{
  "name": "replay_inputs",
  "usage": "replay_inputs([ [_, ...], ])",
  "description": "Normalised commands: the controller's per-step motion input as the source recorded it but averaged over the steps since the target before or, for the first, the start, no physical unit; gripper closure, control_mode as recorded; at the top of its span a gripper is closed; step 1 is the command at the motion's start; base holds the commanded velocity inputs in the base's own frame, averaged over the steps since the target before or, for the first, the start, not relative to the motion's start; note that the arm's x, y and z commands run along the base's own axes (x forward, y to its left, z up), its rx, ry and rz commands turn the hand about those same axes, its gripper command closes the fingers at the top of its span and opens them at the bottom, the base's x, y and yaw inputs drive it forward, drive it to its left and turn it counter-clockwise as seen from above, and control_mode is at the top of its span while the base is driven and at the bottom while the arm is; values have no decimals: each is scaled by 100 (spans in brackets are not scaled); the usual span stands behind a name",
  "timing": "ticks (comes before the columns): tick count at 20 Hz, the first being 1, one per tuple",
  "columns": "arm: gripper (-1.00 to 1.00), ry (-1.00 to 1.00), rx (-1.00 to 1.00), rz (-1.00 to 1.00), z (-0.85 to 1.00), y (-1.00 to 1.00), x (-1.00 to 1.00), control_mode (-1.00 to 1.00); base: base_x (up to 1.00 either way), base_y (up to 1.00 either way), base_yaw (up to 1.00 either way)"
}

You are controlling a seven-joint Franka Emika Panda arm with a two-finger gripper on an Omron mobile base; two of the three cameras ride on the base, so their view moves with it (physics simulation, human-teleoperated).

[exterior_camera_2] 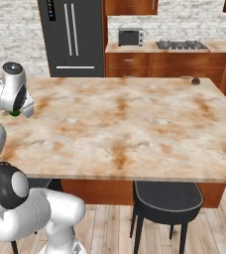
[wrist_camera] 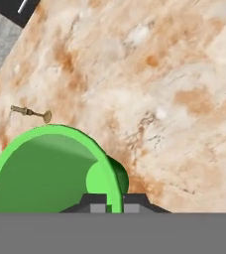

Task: Open the cabinet directly in front. Then move the beer and the cup to the dining counter with the candle on it.

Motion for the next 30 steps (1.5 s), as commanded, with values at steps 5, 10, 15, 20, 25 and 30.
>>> replay_inputs([
  [5, 100, 22, -4, -5, -9, 46, 72, -100, 0, 0, 0],
  [10, 100, 6, 0, -4, -84, 82, 63, -100, 0, 0, 0],
  [15, 100, -12, -17, -12, -48, 92, 90, -100, 0, 0, 0],
  [20, 100, 1, -25, -12, -46, 85, 47, -100, 0, 0, 0],
  [25, 100, 3, 0, 0, -3, 0, 0, -100, 0, 0, 0],
  [30, 100, 11, 12, 0, -33, -40, 8, -100, 0, 0, 0],
])
